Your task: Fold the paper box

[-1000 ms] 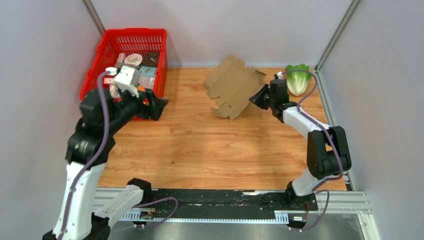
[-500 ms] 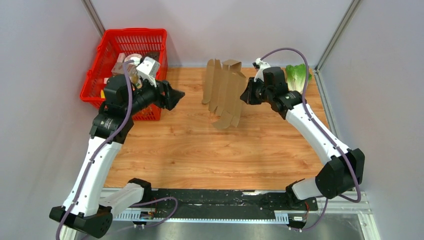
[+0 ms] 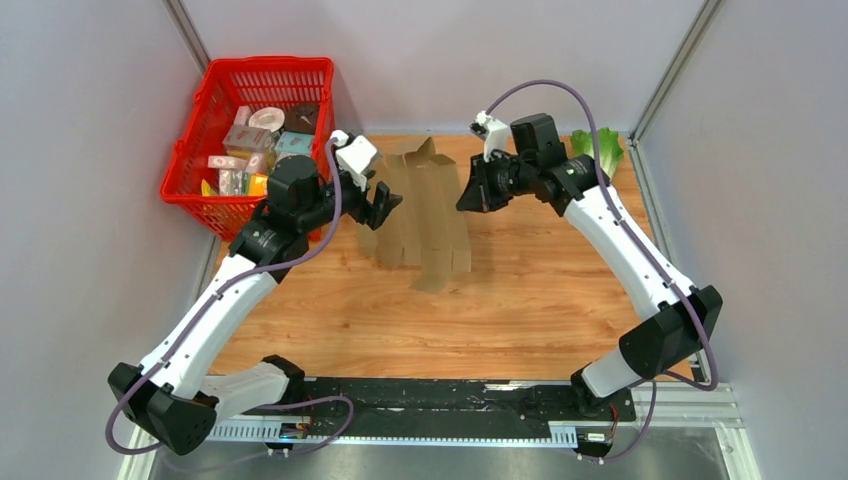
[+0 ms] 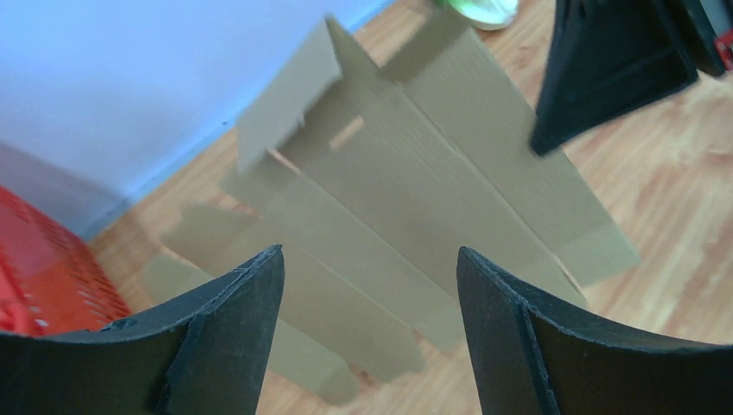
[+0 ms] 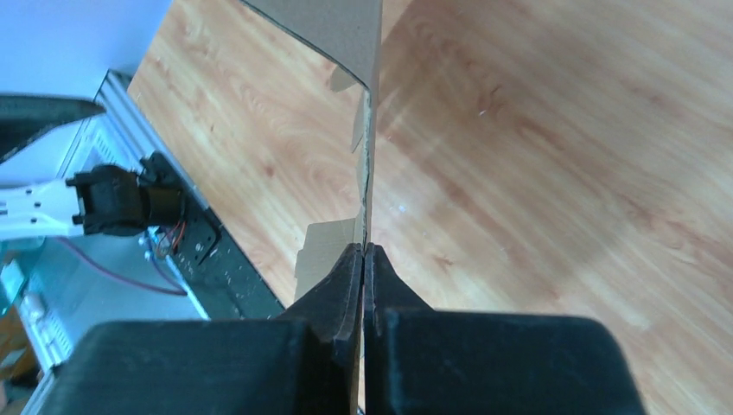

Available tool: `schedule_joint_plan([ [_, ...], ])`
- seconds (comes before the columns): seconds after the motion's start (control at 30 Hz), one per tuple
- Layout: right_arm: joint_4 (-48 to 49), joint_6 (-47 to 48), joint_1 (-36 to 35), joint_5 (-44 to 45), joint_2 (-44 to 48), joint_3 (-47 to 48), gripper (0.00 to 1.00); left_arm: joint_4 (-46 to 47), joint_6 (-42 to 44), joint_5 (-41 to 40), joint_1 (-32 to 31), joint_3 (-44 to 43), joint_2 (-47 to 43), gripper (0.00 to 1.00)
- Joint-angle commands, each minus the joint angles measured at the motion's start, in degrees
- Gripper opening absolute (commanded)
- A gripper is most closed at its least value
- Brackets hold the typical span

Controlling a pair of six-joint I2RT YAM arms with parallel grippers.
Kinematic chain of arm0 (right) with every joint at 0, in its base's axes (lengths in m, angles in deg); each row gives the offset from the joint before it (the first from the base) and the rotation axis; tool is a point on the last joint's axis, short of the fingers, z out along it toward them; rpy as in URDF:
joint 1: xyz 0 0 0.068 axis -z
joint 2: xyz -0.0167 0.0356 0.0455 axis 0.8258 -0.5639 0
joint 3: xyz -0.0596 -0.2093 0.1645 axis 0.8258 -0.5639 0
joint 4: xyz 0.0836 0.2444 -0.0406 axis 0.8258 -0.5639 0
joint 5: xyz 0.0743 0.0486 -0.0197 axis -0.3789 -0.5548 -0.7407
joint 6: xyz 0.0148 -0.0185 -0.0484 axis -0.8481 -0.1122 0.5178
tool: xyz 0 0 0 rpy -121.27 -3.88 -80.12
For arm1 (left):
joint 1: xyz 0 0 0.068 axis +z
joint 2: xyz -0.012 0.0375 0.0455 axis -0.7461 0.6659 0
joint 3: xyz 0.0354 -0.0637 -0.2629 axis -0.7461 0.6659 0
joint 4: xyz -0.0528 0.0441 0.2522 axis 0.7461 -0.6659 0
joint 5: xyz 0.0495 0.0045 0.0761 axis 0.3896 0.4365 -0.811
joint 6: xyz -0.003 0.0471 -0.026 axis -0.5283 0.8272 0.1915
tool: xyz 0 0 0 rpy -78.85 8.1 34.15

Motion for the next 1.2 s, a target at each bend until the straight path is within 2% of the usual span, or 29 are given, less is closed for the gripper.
schedule_joint_plan([
  [0.0,-4.61,1.58,-2.00,-4.60,-1.46,3.05,0.00,6.70,9.59,-8.52,-2.64,-1.16,0.34,0.81],
  [0.37,-5.49,2.98,-3.93,-8.29,-0.50,2.52,0.00,7.74,12.24,-9.30,-3.87,-0.28,5.53,0.77],
  [0.57,-6.54,4.47,-6.04,-8.64,0.39,1.65,0.00,8.36,11.79,-10.72,-3.96,-0.28,5.79,0.66],
  [0.83,-6.28,5.18,-7.18,-8.12,1.97,0.76,0.00,7.40,13.02,-12.04,-3.96,0.51,4.13,0.36],
  [1.0,-5.84,5.44,-7.18,-1.81,2.67,-0.20,0.00,5.81,12.76,-11.69,-3.96,0.95,1.58,0.07],
  [1.07,-4.09,4.57,-7.18,0.75,3.02,-1.08,0.06,5.20,11.36,-10.73,-3.96,0.86,0.70,0.00],
  [1.1,-3.30,4.48,-7.18,2.59,3.11,-2.82,0.12,3.89,11.01,-10.11,-3.96,0.69,0.43,0.00],
  [1.13,-0.42,4.21,-7.18,3.48,3.46,-3.97,0.26,3.09,9.87,-9.50,-3.96,0.34,0.17,0.00],
  [1.17,1.44,3.78,-7.18,4.44,3.81,-5.63,0.32,2.30,8.99,-8.36,-3.96,-0.45,-0.18,0.00],
])
